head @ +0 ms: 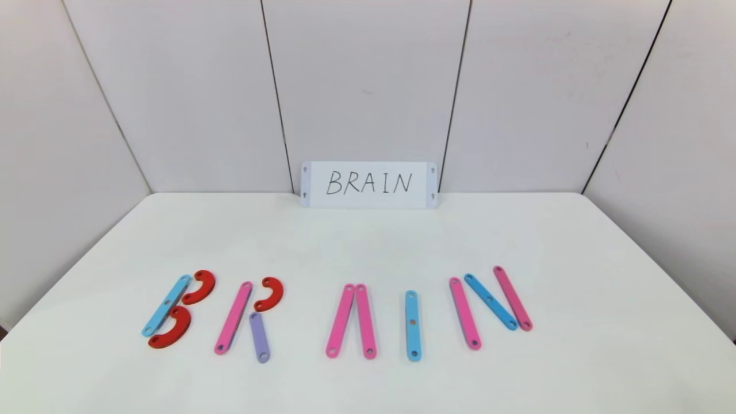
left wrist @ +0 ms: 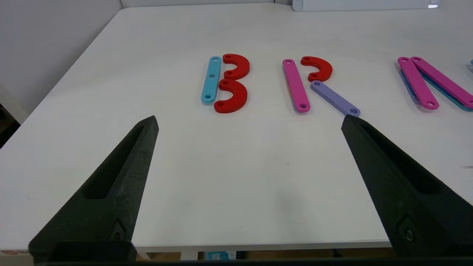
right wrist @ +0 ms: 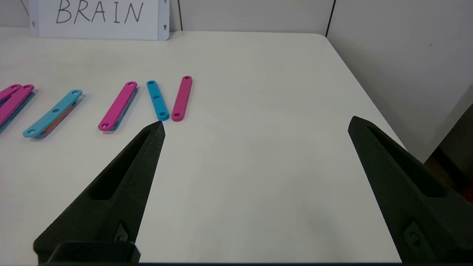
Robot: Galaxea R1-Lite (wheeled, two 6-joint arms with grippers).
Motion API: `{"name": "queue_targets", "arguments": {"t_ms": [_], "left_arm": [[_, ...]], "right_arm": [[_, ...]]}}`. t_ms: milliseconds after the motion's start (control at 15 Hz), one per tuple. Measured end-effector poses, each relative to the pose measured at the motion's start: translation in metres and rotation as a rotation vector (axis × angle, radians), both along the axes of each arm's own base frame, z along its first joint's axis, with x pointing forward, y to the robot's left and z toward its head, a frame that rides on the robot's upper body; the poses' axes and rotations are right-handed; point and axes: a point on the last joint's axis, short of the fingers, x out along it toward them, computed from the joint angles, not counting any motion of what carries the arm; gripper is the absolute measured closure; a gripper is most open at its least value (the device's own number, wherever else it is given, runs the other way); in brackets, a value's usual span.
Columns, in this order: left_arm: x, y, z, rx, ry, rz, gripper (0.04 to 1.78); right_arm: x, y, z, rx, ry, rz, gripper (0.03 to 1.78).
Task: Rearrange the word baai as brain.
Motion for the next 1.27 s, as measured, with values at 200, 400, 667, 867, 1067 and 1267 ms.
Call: {"name": "queue_targets", "arguments": {"t_ms": [200,400,667,867,1067,1267], "left_arm": [[0.0,0.0,0.0,-0.017,0.0,0.0,0.08],[0.0,0.0,0.0001,-0.023,-0.001,0.0,0.08],[0.0,0.0,0.0001,-0.022,-0.001,0.0,0.08],[0.0,0.0,0.0001,-0.023,-0.001,0.0,0.08],[0.0,0.0,0.0001,-0.023,-0.001,0.0,0.08],[0.0,0.0,0.0001,-0.023,-0.001,0.0,0.08]], "right_arm": [[-0.0009,0.0,-0.0017,-0.001,0.035,0.0,0.07],[0.0002,0.0,-0.0013,-0.032,0.007,0.003,0.07],[0.0006,0.0002,-0.0051,-0.061,0.036,0.008,0.07],[0.0009,0.0001,-0.0037,-0.023,0.017,0.006,0.07],[0.001,0.0001,-0.0037,-0.013,0.016,0.005,0.07],[0.001,0.0001,-0.0037,-0.011,0.015,0.005,0.07]]}}
